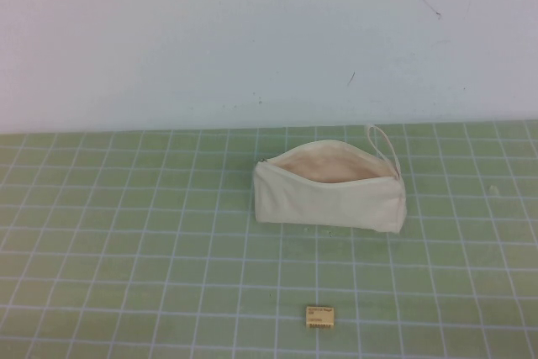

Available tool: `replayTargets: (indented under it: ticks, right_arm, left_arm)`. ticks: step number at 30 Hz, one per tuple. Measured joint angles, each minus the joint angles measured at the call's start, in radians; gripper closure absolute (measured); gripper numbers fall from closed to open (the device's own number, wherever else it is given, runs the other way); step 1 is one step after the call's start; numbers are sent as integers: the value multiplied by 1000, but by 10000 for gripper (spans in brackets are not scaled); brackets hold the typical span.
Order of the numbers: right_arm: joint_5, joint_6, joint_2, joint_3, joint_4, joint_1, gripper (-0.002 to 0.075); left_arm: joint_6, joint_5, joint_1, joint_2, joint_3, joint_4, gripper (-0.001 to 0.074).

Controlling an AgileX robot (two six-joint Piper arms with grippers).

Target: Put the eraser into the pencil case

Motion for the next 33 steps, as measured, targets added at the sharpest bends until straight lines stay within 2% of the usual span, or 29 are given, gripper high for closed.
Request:
replayTargets:
  ticks: [7,16,25,28,33]
  right_arm:
    - [164,-437,78,-239,-10,0,727]
    - [588,-1018,547,-743,-117,0,727]
    - [828,-1178,1002,-1151,-239,24,727]
    - [834,-1177,1112,-1210,-318,109,727]
    - [837,-1080,1269,-1265,-577,347,727]
  left_arm:
    - [0,0,0,0,0,0,738]
    - [0,0,0,0,0,0,738]
    - [0,0,0,0,0,0,738]
    - [0,0,0,0,0,0,738]
    - [0,0,0,0,0,0,738]
